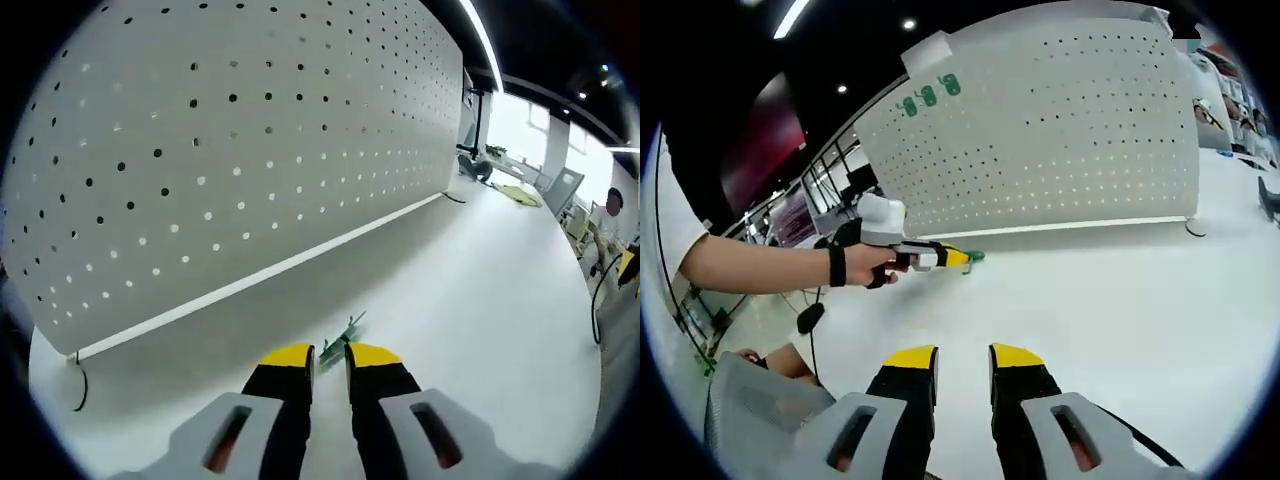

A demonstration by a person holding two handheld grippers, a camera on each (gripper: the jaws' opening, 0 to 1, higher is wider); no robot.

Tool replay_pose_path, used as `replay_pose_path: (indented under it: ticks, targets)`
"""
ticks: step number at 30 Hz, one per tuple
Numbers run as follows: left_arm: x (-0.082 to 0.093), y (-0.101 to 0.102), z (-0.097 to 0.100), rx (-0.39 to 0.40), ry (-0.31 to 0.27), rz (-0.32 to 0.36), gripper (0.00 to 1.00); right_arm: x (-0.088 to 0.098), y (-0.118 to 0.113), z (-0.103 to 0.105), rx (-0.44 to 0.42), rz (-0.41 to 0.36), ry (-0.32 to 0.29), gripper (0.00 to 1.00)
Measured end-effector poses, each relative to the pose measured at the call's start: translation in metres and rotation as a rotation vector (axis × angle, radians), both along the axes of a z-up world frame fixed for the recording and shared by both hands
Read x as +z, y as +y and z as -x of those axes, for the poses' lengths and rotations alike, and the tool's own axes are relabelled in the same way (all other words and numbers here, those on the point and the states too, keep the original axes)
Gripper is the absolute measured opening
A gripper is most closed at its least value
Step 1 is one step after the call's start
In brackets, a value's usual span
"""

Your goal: Insert the hook assembly into the mounting plate slot until the hook locks in place.

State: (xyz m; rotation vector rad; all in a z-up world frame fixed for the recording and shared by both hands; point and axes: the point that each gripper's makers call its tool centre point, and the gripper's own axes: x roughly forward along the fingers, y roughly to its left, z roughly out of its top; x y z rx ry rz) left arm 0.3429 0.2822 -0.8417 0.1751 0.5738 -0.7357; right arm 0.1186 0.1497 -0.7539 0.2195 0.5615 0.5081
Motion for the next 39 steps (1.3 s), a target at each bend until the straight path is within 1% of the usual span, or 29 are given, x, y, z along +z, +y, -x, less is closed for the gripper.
replay_pose_path:
  ticks: [2, 4, 6, 8, 11, 15, 18, 20, 21, 22, 23, 25, 28, 30, 32, 35, 39]
  targets:
    - [0.000, 0.000, 0.000, -0.013, -0.011, -0.008, 0.12, 0.000, 0.000, 0.000, -0.001, -0.002, 0.001, 0.19]
    - [-0.001, -0.003, 0.000, -0.025, -0.014, -0.001, 0.11, -0.002, 0.000, -0.001, -0.004, -0.006, 0.004, 0.19]
    - [-0.002, -0.003, 0.000, -0.032, -0.015, -0.002, 0.08, -0.005, 0.000, 0.001, 0.002, -0.002, 0.018, 0.19]
    - [-0.002, -0.005, 0.001, -0.040, -0.020, -0.002, 0.06, -0.006, 0.001, 0.002, 0.007, 0.003, 0.016, 0.19]
    - [-0.002, -0.006, 0.000, -0.040, -0.021, 0.000, 0.05, -0.005, 0.000, 0.003, 0.000, -0.004, 0.017, 0.19]
    - [-0.001, -0.007, 0.001, -0.031, -0.012, 0.010, 0.03, -0.005, -0.001, 0.003, 0.001, 0.005, 0.016, 0.19]
    - [0.000, -0.009, 0.005, -0.020, 0.026, 0.051, 0.03, -0.004, -0.001, 0.002, 0.000, -0.002, 0.012, 0.19]
    - [0.001, -0.008, 0.006, -0.010, 0.016, 0.042, 0.02, -0.004, 0.000, 0.002, 0.004, 0.000, 0.012, 0.19]
    - [0.002, -0.007, 0.007, -0.007, 0.019, 0.044, 0.02, -0.004, 0.001, 0.002, 0.006, 0.001, 0.012, 0.19]
    - [0.003, -0.008, 0.009, -0.005, 0.040, 0.062, 0.02, -0.003, 0.001, 0.002, 0.008, 0.001, 0.010, 0.19]
    - [0.004, -0.010, 0.012, -0.008, 0.055, 0.082, 0.02, -0.002, 0.002, 0.002, 0.011, 0.001, 0.005, 0.19]
    - [0.007, -0.009, 0.015, -0.006, 0.054, 0.073, 0.02, -0.002, 0.002, 0.002, 0.017, 0.005, 0.004, 0.19]
    - [0.011, -0.011, 0.020, -0.006, 0.076, 0.099, 0.02, -0.001, 0.003, 0.000, 0.017, -0.002, 0.000, 0.19]
    - [0.019, -0.013, 0.024, -0.012, 0.069, 0.112, 0.01, 0.001, 0.005, 0.000, 0.020, -0.012, -0.004, 0.19]
    - [0.025, -0.014, 0.028, -0.013, 0.073, 0.117, 0.01, 0.001, 0.008, -0.001, 0.035, -0.005, -0.007, 0.19]
    - [0.028, -0.015, 0.027, -0.016, 0.074, 0.130, 0.01, 0.003, 0.011, -0.001, 0.050, -0.005, -0.013, 0.19]
    - [0.038, -0.018, 0.035, -0.018, 0.082, 0.149, 0.01, 0.006, 0.013, -0.003, 0.063, -0.003, -0.027, 0.19]
